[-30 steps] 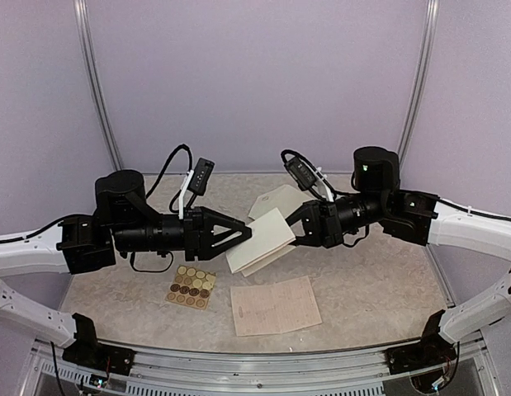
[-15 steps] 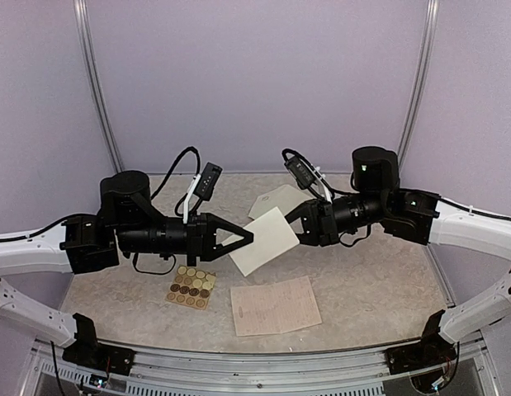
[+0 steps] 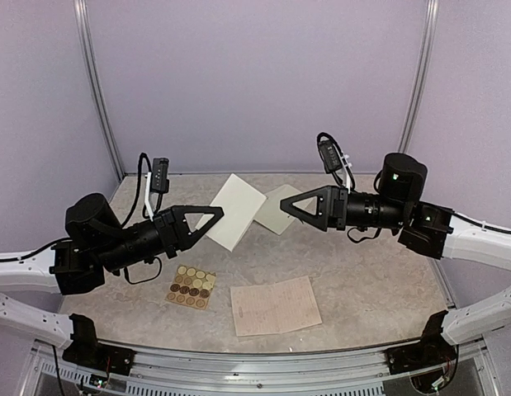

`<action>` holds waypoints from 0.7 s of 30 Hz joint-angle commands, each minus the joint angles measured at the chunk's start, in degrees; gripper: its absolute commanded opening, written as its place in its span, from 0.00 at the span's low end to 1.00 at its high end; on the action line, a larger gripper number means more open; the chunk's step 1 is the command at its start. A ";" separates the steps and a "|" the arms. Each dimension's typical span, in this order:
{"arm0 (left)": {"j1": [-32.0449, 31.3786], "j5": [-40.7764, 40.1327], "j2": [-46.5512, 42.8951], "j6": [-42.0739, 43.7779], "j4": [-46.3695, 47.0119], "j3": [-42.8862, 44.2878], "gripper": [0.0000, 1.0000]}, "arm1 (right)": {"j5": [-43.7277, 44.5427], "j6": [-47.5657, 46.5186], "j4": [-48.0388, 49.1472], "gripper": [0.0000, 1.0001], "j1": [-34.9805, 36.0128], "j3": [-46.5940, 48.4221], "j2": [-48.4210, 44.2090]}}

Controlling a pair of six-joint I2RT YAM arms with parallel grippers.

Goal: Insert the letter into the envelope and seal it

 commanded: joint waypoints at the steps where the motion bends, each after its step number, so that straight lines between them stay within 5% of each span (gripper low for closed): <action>1: -0.81 -2.96 -0.45 -2.01 6.51 -1.05 0.00 | 1.19 2.87 7.40 0.92 2.71 0.02 2.98; 9: -1.70 -2.43 -0.16 -2.57 6.82 -1.56 0.00 | -1.21 3.87 12.70 0.79 5.39 4.26 9.62; 15: -1.75 -2.17 -0.05 -2.91 5.71 -1.58 0.00 | -3.10 5.55 18.29 0.51 6.03 5.23 11.71; 21: -1.75 -0.74 0.53 -2.95 3.38 -1.20 0.00 | -3.39 5.59 18.61 0.12 6.10 5.91 12.54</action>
